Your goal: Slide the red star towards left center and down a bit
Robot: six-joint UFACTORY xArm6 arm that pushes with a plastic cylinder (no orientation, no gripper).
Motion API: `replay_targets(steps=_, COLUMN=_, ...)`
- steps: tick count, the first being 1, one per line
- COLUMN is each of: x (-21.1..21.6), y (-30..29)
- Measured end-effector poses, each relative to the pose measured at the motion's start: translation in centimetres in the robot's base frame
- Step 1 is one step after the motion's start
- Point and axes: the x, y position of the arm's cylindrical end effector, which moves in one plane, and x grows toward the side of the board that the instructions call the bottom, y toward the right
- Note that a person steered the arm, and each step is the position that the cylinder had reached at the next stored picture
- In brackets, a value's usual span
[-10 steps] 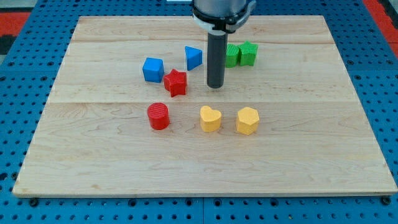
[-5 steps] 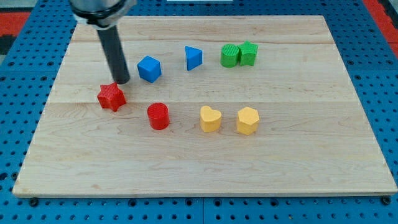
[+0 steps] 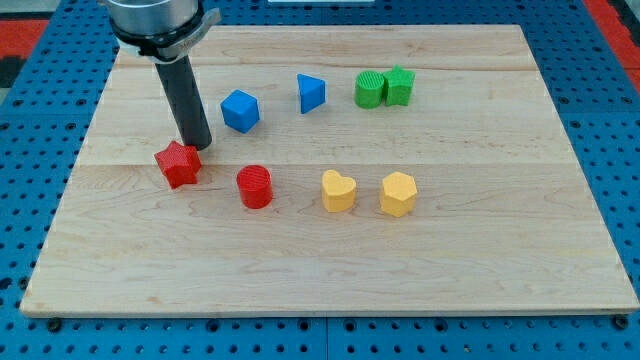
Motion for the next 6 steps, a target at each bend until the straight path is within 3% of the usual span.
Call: replay_targets(steps=6, x=1.6, y=-5.5)
